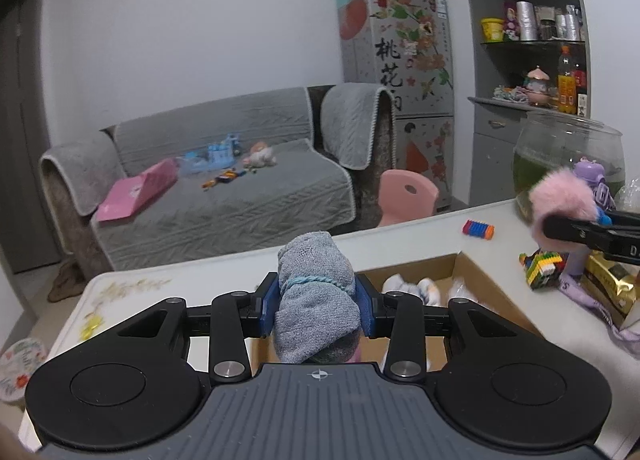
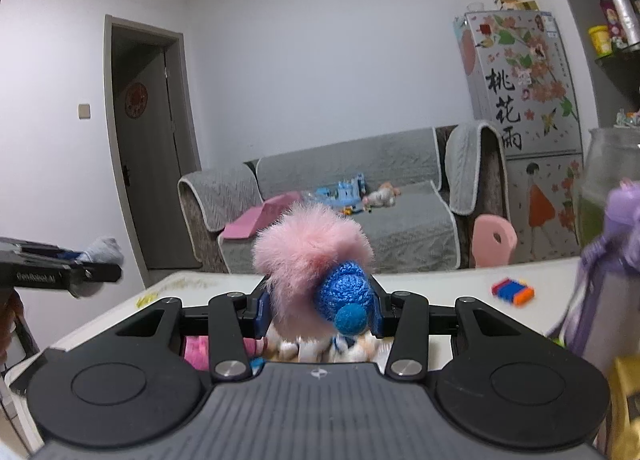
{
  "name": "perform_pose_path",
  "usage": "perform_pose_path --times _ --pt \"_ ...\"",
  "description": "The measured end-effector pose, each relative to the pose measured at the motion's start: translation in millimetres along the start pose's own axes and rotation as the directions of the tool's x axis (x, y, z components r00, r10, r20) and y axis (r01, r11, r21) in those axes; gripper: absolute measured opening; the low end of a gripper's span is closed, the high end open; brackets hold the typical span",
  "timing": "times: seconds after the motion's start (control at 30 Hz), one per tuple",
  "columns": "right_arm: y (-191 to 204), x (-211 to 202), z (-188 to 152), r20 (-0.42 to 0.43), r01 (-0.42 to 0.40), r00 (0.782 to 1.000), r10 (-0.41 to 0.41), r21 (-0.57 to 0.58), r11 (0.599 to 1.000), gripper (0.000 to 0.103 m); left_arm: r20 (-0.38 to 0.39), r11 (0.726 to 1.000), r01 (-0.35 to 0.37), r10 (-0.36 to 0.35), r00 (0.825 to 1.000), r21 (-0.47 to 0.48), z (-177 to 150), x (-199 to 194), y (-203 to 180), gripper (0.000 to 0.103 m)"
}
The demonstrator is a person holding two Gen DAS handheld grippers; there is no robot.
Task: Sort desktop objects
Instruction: 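Lift the grey sock and pink plush and carry them over the box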
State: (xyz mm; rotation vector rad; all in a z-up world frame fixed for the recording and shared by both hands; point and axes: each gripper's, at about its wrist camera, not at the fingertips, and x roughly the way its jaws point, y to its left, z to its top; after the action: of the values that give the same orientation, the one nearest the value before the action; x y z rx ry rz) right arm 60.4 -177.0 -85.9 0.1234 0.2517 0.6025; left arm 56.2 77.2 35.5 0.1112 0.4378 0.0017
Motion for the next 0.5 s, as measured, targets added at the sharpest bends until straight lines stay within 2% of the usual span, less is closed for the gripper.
perform_pose_path --times 0.13,0.27,0.5 --pt "-3.2 19.6 10.4 0.012 -0.02 1.0 0.02 -0.013 1.0 0.041 -0.022 1.0 0.027 -0.026 0.999 0.015 13.7 32.5 -8.4 0.046" --pt "-12.6 31.3 3.9 0.01 -0.031 0.999 0.03 0.009 0.999 0.041 -0.045 0.998 0.05 -0.048 0.998 0.035 21.4 61.4 -19.5 0.046" --pt "-11.2 41.2 -10.6 -0.061 -0.023 0.998 0.023 0.007 1.0 0.041 -0.102 0.994 0.102 -0.098 0.99 0.036 17.7 101.1 -32.1 0.046"
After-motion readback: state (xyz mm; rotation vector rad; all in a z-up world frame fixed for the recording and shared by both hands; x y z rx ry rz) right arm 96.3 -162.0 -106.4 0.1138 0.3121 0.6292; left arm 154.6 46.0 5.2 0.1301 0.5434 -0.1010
